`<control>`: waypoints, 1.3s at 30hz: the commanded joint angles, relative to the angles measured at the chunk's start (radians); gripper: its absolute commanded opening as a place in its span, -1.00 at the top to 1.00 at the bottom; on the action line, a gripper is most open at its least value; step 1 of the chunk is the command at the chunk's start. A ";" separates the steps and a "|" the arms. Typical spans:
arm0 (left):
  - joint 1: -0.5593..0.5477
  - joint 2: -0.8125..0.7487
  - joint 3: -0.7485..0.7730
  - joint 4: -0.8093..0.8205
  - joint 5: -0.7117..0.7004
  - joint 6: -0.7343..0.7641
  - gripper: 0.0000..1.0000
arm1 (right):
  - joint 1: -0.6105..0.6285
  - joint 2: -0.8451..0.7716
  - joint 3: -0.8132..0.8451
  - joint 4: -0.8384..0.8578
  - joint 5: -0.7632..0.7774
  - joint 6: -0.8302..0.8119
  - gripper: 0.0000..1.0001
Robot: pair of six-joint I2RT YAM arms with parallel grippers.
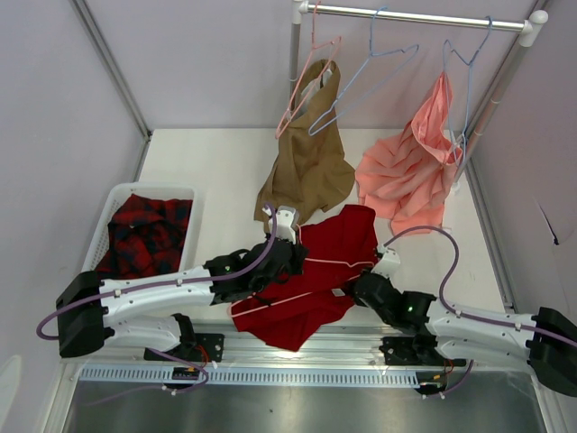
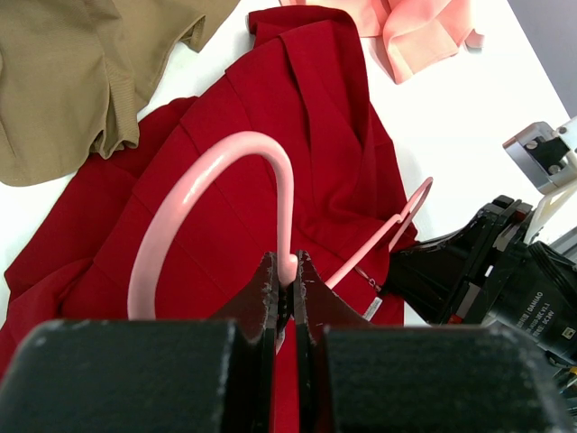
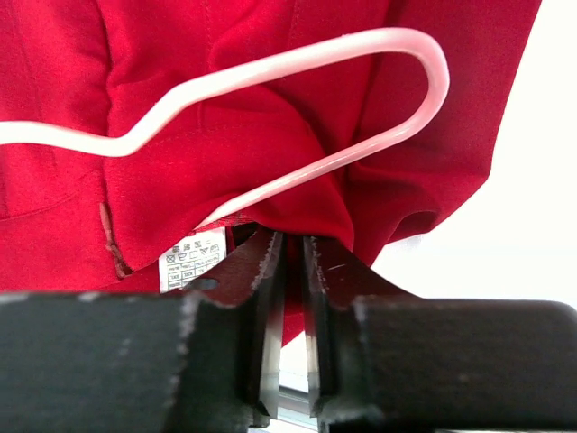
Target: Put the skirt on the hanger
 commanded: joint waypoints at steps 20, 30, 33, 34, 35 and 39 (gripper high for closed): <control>0.006 -0.022 0.041 0.053 0.004 0.031 1.00 | 0.002 -0.346 -0.021 -0.208 0.093 0.070 1.00; 0.006 -0.048 0.020 0.070 0.043 0.076 1.00 | -0.038 -0.369 0.017 -0.263 0.095 0.046 1.00; 0.006 -0.055 0.012 0.069 0.046 0.080 1.00 | -0.065 -0.375 0.025 -0.271 0.083 0.034 1.00; 0.006 -0.054 0.011 0.070 0.049 0.084 1.00 | -0.075 -0.376 0.028 -0.271 0.073 0.026 1.00; 0.006 -0.055 0.012 0.069 0.049 0.087 1.00 | -0.081 -0.379 0.032 -0.274 0.070 0.021 1.00; 0.006 -0.061 0.008 0.069 0.049 0.087 1.00 | -0.133 -0.401 0.043 -0.282 0.047 -0.005 1.00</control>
